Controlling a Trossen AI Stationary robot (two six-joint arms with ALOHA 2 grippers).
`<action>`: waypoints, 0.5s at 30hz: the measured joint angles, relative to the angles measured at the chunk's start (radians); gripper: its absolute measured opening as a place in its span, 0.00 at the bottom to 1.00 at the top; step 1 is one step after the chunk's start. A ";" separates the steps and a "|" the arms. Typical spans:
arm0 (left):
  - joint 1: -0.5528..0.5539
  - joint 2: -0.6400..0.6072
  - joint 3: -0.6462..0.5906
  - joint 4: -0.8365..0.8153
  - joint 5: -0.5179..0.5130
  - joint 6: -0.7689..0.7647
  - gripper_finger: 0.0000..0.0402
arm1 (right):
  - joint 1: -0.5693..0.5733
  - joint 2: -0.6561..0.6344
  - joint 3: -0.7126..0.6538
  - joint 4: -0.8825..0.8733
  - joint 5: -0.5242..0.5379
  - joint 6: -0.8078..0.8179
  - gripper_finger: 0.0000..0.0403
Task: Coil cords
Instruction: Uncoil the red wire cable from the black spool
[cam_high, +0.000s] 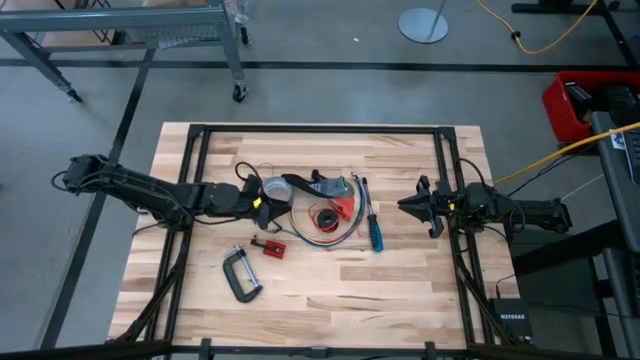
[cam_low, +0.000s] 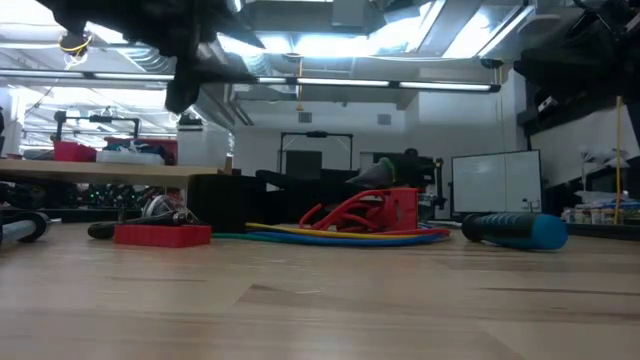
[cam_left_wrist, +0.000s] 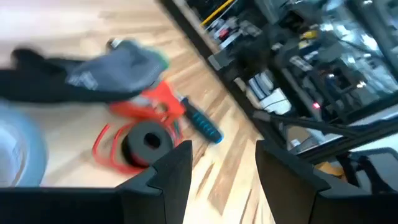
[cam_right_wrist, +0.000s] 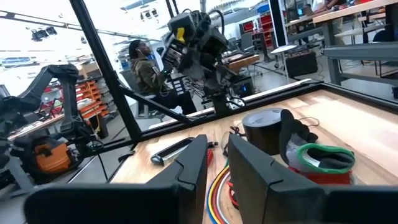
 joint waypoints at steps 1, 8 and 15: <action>0.000 0.016 0.000 0.002 -0.001 -0.031 0.42 | 0.000 0.000 0.000 0.000 0.000 0.000 0.17; -0.001 0.151 0.000 0.006 -0.001 -0.262 0.42 | 0.000 0.000 0.000 0.000 0.000 0.000 0.17; -0.014 0.251 0.000 0.055 -0.001 -0.424 0.42 | 0.000 0.000 0.001 -0.001 0.000 0.000 0.17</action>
